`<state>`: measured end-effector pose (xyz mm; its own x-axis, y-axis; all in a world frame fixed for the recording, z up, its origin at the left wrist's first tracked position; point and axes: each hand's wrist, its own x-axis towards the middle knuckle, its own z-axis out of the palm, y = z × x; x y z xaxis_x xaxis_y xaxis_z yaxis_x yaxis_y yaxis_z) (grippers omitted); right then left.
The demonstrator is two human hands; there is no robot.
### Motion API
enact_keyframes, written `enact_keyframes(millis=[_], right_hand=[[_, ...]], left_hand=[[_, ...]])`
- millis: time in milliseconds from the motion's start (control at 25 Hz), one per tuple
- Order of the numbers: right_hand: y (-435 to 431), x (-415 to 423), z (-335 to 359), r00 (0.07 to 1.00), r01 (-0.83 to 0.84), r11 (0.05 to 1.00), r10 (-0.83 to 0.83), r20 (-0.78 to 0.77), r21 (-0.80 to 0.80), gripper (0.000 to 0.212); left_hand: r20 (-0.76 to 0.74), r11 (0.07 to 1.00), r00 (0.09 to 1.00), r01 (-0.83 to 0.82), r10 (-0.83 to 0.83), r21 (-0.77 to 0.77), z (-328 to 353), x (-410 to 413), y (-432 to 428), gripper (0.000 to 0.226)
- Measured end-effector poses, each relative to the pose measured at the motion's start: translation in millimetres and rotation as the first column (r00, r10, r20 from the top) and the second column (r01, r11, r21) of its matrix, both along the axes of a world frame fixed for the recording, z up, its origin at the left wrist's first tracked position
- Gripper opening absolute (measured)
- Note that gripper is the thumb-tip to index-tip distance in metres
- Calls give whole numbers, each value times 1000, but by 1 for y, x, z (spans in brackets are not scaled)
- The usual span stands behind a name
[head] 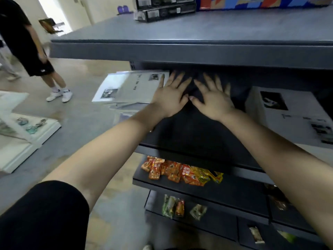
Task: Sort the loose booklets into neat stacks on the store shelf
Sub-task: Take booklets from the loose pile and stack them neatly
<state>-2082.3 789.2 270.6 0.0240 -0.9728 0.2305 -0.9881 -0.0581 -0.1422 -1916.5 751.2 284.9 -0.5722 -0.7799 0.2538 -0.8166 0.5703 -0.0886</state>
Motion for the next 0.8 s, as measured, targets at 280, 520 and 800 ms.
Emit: enact_keyframes(millis=[280,520,800], right_hand=[[-45,106,2,985,-171,985,171,-33,22,70],[-65,152,-13,973,-165,971,189,-131,173,75],[-70,154,-13,997,-80,997,80,-10,4,67]], left_hand=[[72,994,993,-96,92,57,-4,118,-39,81],[109,982,985,-147,134,119,-29,167,-63,84],[147,993,986,63,-77,98,-39,218,-89,82]])
